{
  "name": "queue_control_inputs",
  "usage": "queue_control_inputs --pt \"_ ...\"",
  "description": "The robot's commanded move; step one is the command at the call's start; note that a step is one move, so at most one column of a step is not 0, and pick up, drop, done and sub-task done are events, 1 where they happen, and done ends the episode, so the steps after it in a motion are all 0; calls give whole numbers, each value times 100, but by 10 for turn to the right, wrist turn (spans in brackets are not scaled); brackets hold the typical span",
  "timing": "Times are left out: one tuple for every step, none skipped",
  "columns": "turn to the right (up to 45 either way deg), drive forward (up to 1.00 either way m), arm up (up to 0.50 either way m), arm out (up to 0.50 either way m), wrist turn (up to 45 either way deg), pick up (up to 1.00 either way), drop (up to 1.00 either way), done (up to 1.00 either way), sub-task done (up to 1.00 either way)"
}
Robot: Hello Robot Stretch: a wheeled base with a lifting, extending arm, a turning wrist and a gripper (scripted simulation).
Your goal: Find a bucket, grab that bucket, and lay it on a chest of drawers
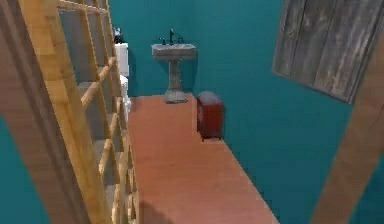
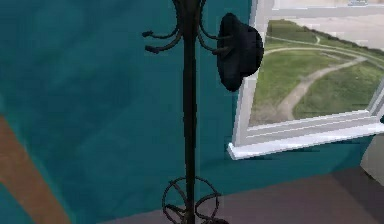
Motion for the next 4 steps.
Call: queue_control_inputs --pt "0 35 0 0 0 0 0 0 0" --pt "-90 0 0 0 0 0 0 0 0" --pt "0 95 0 0 0 0 0 0 0" --pt "-270 0 0 0 0 0 0 0 0"
